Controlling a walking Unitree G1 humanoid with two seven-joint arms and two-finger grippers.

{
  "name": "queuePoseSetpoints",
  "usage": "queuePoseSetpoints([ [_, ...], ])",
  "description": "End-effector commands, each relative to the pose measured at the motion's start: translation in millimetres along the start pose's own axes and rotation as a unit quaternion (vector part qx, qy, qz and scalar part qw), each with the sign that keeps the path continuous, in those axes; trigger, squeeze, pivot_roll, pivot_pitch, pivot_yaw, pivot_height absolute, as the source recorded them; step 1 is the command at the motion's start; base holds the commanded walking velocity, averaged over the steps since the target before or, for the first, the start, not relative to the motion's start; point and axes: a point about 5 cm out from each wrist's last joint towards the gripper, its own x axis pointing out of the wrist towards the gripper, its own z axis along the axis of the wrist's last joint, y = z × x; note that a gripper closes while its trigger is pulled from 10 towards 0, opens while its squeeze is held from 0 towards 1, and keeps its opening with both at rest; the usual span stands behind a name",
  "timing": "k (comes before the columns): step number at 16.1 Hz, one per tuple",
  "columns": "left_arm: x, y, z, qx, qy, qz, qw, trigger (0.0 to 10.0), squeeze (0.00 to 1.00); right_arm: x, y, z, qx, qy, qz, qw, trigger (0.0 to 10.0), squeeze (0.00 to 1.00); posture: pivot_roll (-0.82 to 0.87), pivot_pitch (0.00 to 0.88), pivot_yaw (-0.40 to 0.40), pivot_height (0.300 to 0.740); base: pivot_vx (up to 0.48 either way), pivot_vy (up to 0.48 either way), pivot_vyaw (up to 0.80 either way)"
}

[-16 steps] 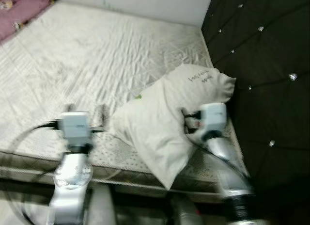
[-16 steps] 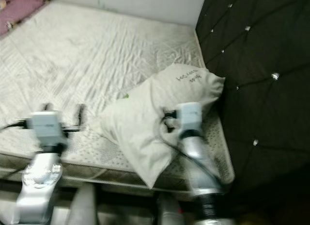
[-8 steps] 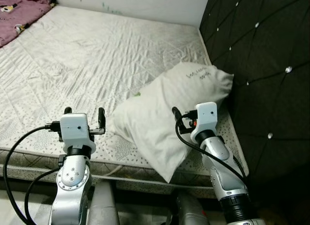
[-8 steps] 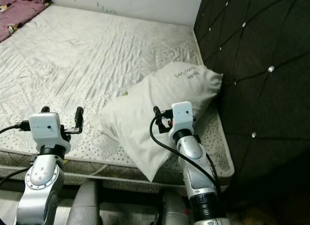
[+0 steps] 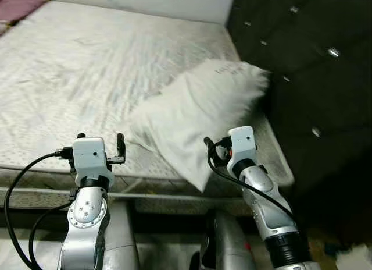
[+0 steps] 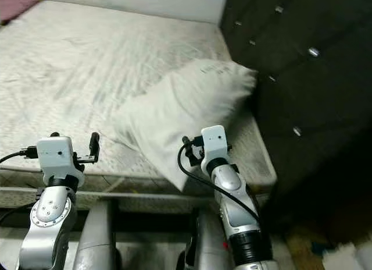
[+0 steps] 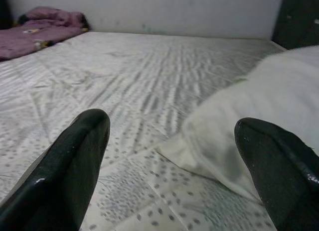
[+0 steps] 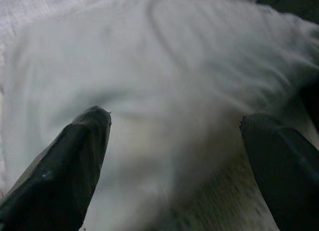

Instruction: Clean up the room

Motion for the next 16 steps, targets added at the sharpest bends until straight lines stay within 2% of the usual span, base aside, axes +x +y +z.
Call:
queuePoseSetpoints([
  [1, -2.5, 1.5, 8, 0.017, -0.011, 0.006, 1.000, 10.0, 0.00, 2.7, -3.6, 14, -0.043, -0.003, 0.033, 0.999, 10.0, 0.00, 0.11, 0.039, -0.135, 0.547, 0.000, 0.000, 0.00],
  [4, -13.5, 17.0, 3, 0.029, 0.003, 0.020, 0.999, 10.0, 0.00, 6.2, -4.7, 17, -0.047, 0.043, 0.093, 0.994, 10.0, 0.00, 0.13, 0.049, -0.138, 0.547, 0.000, 0.000, 0.00],
  [6, -20.0, 21.1, 1, 0.038, 0.011, 0.018, 0.999, 10.0, 0.00, 10.8, -0.2, 8, -0.045, 0.088, 0.125, 0.987, 10.0, 0.00, 0.15, 0.055, -0.140, 0.547, 0.000, 0.000, 0.00],
  [7, -22.6, 22.1, 1, 0.040, 0.014, 0.021, 0.999, 10.0, 0.00, 15.0, 2.1, 4, -0.021, 0.112, 0.130, 0.985, 10.0, 0.00, 0.16, 0.057, -0.142, 0.547, 0.000, 0.000, 0.00],
  [8, -23.7, 22.7, 1, 0.040, 0.016, 0.023, 0.999, 10.0, 0.00, 16.7, 3.6, 4, -0.020, 0.117, 0.134, 0.984, 10.0, 0.00, 0.17, 0.058, -0.144, 0.547, 0.000, 0.000, 0.00],
  [12, -29.5, 24.4, 1, 0.041, 0.021, 0.029, 0.998, 10.0, 0.00, 29.2, 5.3, 9, 0.005, 0.126, 0.083, 0.989, 10.0, 0.00, 0.20, 0.064, -0.155, 0.547, 0.000, 0.000, 0.00],
  [14, -33.3, 27.6, 1, 0.040, 0.028, 0.037, 0.998, 10.0, 0.00, 30.4, -7.3, 16, 0.030, 0.132, 0.022, 0.991, 10.0, 0.00, 0.20, 0.069, -0.157, 0.547, 0.000, 0.000, 0.00],
  [16, -33.6, 28.6, -2, 0.033, 0.037, 0.043, 0.998, 10.0, 0.00, 27.5, -10.2, 15, 0.045, 0.147, 0.004, 0.988, 10.0, 0.00, 0.20, 0.070, -0.158, 0.547, 0.000, 0.000, 0.00],
])
